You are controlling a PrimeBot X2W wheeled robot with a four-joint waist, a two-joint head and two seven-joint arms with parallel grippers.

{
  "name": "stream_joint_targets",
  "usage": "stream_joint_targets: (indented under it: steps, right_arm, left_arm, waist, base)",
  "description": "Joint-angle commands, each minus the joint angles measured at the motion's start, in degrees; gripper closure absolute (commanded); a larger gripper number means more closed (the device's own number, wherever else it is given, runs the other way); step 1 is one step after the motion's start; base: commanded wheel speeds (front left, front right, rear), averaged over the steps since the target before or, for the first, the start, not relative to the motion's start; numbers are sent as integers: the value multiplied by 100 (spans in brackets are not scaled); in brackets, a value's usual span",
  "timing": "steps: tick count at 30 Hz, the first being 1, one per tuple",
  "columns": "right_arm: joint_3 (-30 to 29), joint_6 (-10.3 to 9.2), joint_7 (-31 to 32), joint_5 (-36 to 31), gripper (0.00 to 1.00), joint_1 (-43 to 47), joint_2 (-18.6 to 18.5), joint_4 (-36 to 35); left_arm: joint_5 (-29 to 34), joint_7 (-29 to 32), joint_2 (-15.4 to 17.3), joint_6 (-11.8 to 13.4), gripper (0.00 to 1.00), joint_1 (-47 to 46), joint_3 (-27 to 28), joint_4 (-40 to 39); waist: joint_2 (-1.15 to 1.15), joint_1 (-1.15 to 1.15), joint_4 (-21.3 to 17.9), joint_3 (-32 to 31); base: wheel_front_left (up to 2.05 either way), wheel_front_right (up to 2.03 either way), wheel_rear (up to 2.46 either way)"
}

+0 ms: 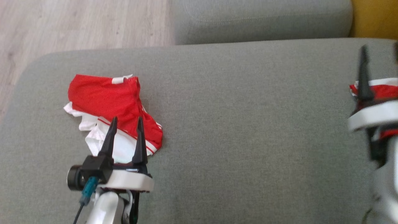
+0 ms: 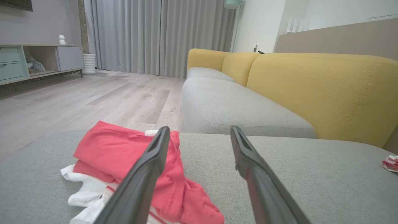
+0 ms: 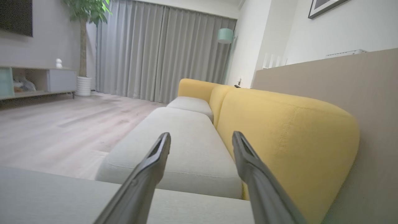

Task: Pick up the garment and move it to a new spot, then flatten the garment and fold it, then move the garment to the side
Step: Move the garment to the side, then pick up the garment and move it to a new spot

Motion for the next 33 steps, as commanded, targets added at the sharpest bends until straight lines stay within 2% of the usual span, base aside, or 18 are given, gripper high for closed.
stream_joint_targets:
  steps: [1,5,9,19,33]
  right_arm:
    - [161,-4,-51,68,0,104,192,-369]
    - [440,-4,-296,209,0,633,592,-545]
    - [627,-4,-532,327,0,974,704,-400]
    - [922,-4,-936,687,0,1801,746,143]
    - [943,-4,-946,745,0,1863,747,-77]
  left_arm:
    - [-5,-31,40,-18,0,-73,197,-210]
    - [-28,-31,40,-4,0,75,166,-212]
    - [-46,-31,40,2,0,153,151,-226]
    - [-115,-31,40,29,0,305,27,-179]
    - [-167,-31,40,83,0,323,21,-210]
  waist:
    - [0,1,-8,-100]
    - [0,1,-2,-199]
    - [0,1,-15,-230]
    - [0,1,-17,-237]
    - [0,1,-48,-289]
  base:
    - [0,0,0]
    - [0,0,0]
    - [0,0,0]
    - [0,0,0]
    - [0,0,0]
